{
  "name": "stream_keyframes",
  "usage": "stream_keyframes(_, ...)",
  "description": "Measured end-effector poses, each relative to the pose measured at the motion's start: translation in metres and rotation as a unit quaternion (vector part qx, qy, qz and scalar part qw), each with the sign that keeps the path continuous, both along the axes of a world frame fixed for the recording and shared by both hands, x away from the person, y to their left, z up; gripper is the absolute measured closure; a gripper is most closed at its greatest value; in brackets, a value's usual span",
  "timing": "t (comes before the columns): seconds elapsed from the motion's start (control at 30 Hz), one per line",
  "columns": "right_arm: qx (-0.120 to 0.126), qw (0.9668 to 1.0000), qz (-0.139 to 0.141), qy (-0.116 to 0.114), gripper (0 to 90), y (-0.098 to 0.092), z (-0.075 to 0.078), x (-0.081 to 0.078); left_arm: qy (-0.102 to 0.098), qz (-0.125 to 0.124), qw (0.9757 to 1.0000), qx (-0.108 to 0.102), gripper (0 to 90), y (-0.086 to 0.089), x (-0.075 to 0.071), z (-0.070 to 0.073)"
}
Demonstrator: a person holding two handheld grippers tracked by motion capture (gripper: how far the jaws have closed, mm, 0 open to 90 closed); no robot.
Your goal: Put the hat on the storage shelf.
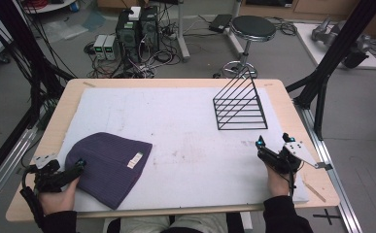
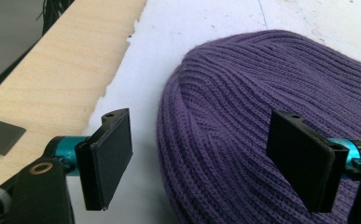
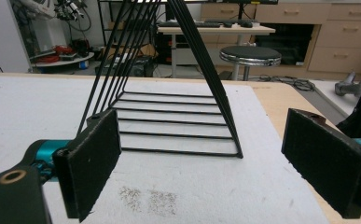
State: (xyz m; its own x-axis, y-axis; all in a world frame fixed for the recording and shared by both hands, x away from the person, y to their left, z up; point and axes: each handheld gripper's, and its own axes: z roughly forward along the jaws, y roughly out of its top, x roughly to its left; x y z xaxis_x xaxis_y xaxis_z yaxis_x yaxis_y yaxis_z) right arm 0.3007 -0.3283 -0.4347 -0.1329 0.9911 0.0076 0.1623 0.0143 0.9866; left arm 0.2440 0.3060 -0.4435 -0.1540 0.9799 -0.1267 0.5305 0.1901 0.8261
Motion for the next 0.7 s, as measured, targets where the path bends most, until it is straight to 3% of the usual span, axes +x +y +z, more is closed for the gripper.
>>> stream_keyframes(0.43,0.002,1.0000,-0.007,-0.005,11.0,-0.001,0.001,-0.001,0.026,-0.003,0.9996,-0.014,22.7,0.000,0.004,-0.003)
stream_keyframes(0.7,0.002,0.9999,-0.009,-0.008,11.0,-0.001,0.001,-0.001,0.045,-0.021,0.9984,-0.028,25.8,-0.004,0.013,-0.004)
